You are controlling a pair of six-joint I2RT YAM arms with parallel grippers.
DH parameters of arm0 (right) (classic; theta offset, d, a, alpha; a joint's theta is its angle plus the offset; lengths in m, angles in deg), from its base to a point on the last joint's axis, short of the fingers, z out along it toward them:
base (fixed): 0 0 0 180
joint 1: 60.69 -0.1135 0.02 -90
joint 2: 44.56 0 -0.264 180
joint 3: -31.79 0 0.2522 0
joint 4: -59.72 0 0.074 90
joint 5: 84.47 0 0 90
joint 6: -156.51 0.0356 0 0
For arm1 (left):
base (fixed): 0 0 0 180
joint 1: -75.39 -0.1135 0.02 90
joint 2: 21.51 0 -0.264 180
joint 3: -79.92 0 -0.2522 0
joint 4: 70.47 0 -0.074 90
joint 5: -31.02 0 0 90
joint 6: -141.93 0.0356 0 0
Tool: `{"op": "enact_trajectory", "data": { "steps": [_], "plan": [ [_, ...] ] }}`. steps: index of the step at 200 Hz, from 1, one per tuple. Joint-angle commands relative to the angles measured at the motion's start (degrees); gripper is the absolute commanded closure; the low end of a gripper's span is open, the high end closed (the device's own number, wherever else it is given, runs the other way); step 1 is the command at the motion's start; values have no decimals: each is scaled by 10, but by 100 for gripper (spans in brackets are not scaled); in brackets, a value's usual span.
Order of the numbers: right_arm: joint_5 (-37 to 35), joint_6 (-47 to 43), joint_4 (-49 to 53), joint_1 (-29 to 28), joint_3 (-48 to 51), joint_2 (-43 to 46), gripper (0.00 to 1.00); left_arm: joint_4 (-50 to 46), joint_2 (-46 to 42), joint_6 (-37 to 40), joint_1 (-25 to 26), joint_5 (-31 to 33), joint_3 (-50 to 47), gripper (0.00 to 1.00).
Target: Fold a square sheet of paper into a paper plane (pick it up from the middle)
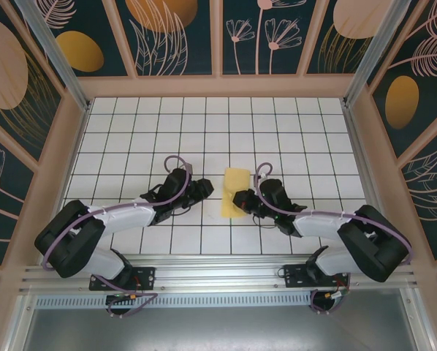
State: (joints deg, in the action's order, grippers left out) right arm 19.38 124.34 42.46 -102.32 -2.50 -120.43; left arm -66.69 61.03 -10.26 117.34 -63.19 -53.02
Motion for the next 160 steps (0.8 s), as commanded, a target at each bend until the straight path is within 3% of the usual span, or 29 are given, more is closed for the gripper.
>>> {"op": "enact_trajectory", "data": {
  "steps": [1, 89, 116, 160],
  "plan": [
    [-47, 10, 34, -3, -35, 41, 100, -13, -16, -6, 1, 10, -7, 56],
    [-97, 43, 31, -31, -66, 85, 100, -26, -54, -10, 1, 29, -12, 55],
    [-127, 41, 72, -57, -78, 54, 100, -19, -49, -11, 1, 23, -17, 55],
    [-112, 73, 17, -66, -17, 12, 100, 19, -13, -12, 1, -26, -28, 57]
  ]
}}
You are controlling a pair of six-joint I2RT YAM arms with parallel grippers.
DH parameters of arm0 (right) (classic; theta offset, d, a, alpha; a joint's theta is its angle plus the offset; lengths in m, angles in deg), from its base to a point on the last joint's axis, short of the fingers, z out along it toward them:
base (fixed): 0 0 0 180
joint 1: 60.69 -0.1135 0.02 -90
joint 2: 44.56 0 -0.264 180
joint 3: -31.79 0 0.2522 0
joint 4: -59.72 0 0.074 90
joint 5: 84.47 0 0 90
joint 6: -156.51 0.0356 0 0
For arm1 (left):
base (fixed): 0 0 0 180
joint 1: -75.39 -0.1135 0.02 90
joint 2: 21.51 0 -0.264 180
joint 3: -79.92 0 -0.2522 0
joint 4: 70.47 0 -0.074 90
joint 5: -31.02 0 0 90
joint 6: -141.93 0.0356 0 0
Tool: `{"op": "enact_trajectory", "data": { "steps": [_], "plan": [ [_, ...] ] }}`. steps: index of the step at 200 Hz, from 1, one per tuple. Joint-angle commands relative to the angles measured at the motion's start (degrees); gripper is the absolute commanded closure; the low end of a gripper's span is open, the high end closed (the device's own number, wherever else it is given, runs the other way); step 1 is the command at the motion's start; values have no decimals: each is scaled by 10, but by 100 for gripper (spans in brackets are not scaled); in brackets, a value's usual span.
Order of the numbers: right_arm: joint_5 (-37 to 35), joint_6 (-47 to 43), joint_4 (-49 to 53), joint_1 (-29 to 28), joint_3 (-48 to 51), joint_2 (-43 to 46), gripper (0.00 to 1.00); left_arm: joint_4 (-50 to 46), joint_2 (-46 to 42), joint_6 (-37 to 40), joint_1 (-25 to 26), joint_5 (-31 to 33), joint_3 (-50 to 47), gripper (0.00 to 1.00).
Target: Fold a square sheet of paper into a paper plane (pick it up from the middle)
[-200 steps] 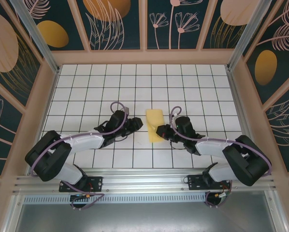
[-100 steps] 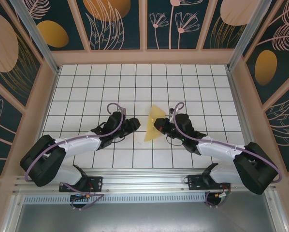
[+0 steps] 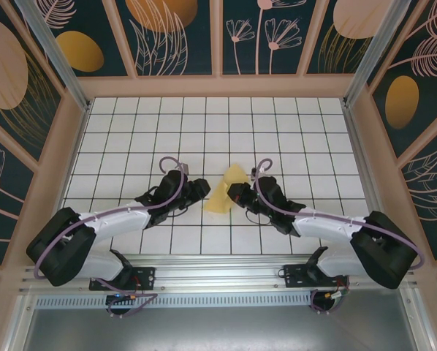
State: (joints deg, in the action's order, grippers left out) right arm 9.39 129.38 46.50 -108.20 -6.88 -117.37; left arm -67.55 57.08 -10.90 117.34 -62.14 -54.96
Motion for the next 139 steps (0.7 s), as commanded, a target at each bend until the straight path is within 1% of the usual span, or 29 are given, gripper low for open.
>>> {"op": "enact_trajectory", "data": {
  "steps": [1, 25, 46, 70, 103, 139],
  "plan": [
    [-11, 22, -24, -7, 27, -20, 100, 28, 28, -5, 1, -37, -9, 57],
    [0, 12, -27, -6, 30, -48, 100, 56, 62, -3, 1, -78, -9, 60],
    [16, 14, -48, -7, 36, -70, 100, 71, 79, 1, 1, -99, -9, 62],
    [10, 12, -54, -7, 39, -77, 100, 74, 92, 10, 2, -121, -5, 65],
    [12, 5, -49, -3, 41, -77, 100, 78, 111, 9, 11, -137, 3, 71],
    [11, 4, -49, -3, 44, -78, 100, 73, 151, 12, 26, -148, 28, 80]
  ]
}}
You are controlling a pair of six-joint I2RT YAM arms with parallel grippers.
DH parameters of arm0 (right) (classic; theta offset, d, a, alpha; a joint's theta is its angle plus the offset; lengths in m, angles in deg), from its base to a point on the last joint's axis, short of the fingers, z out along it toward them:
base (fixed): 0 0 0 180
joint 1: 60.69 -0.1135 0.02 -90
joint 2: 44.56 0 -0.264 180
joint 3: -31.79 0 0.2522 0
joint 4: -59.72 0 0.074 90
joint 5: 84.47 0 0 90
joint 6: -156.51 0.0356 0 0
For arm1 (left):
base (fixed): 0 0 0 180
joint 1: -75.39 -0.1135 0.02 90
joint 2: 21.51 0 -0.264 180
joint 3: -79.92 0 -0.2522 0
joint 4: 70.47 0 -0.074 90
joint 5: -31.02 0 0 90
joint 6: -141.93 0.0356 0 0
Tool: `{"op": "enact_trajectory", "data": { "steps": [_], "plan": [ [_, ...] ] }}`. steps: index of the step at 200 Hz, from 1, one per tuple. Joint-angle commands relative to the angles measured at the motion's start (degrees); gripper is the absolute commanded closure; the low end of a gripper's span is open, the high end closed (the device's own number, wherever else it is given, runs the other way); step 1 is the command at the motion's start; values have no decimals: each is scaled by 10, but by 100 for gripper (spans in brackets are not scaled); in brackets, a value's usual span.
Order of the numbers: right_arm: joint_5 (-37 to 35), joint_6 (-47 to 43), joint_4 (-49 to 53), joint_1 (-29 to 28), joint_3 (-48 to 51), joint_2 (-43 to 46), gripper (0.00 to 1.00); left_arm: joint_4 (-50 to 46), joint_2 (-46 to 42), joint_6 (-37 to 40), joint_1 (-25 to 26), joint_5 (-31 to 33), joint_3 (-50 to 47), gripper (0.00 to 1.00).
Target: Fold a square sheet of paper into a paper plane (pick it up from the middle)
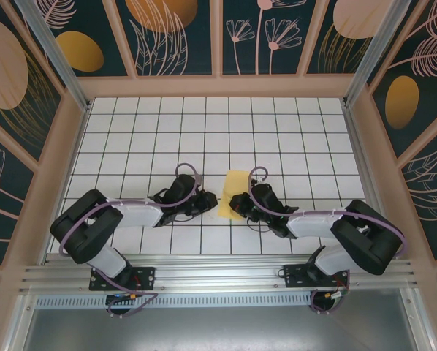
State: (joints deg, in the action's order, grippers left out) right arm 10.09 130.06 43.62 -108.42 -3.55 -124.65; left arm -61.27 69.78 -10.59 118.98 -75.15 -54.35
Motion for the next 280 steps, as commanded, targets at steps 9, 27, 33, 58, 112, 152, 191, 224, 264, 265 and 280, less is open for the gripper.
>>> {"op": "enact_trajectory", "data": {
  "steps": [9, 27, 33, 58, 112, 152, 191, 224, 264, 265, 280],
  "plan": [
    [2, -2, -19, -1, 11, -5, 100, 16, 30, 8, 11, -22, 25, 81],
    [1, -1, -21, -1, 15, -4, 100, 22, 39, 6, 14, -32, 29, 81],
    [1, 0, -23, -1, 15, -4, 100, 23, 40, 7, 14, -33, 31, 81],
    [1, 0, -22, -1, 17, -5, 100, 30, 51, 19, 15, -49, 39, 78],
    [0, -7, -16, 7, 25, 3, 100, -6, 104, 35, 17, -49, 57, 80],
    [38, -48, -7, 47, 35, 19, 100, -31, 113, 44, 17, -31, 57, 81],
    [105, -128, 8, 103, 34, 23, 100, -33, 121, 43, 17, -28, 57, 80],
    [161, -206, 36, 140, 17, 20, 100, -38, 123, 43, 17, -26, 64, 81],
    [218, -300, 74, 178, -7, 3, 100, -49, 127, 48, 16, -23, 75, 81],
    [220, -301, 75, 179, -8, 3, 100, -49, 127, 48, 17, -24, 75, 81],
    [230, -331, 81, 185, -16, -8, 99, -52, 129, 50, 17, -25, 77, 80]
  ]
}}
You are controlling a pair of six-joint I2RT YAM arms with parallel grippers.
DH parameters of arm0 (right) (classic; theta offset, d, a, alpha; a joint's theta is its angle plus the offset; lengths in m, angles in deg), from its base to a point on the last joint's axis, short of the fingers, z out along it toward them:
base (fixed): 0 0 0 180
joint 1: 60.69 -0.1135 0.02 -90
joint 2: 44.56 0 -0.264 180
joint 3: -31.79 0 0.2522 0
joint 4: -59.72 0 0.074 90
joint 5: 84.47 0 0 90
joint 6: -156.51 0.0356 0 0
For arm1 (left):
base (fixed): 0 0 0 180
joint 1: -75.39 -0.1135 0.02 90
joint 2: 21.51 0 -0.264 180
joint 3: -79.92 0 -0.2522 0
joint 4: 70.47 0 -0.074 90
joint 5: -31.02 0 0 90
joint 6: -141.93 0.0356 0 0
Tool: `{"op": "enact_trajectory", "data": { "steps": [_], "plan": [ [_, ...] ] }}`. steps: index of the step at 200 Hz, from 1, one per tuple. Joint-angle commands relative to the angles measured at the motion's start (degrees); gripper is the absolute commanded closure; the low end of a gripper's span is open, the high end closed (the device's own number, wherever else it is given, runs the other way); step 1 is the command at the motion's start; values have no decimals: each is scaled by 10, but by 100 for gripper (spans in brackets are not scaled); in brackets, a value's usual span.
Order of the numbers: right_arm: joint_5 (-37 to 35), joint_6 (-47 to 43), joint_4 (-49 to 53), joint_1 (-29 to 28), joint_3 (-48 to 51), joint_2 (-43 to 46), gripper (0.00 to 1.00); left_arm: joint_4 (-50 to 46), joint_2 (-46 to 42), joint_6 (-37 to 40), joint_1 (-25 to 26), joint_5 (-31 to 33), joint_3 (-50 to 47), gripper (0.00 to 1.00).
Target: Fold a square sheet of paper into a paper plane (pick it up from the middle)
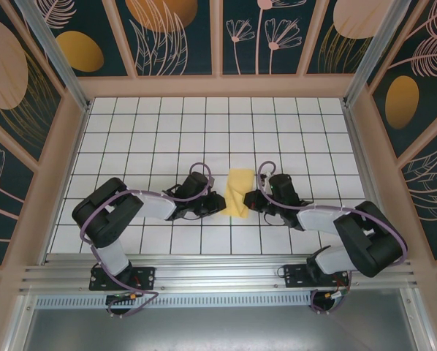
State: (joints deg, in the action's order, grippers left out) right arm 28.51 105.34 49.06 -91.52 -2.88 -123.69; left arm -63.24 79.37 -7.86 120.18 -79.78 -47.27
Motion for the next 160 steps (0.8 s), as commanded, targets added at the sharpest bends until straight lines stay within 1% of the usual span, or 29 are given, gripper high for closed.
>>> {"op": "enact_trajectory", "data": {
  "steps": [1, 39, 67, 91, 160],
  "plan": [
    [47, -86, 28, 16, -24, -18, 99, -32, 33, 22, 5, 22, 7, 80],
    [51, -145, 65, 25, -52, -44, 99, -34, 35, 23, 4, 22, 9, 80],
    [55, -172, 69, 27, -61, -67, 99, -37, 40, 26, 4, 21, 12, 81],
    [43, -198, 78, 27, -73, -81, 98, -41, 43, 28, 5, 22, 14, 81],
    [25, -253, 108, 29, -104, -89, 98, -50, 45, 33, 5, 26, 15, 81]
  ]
}}
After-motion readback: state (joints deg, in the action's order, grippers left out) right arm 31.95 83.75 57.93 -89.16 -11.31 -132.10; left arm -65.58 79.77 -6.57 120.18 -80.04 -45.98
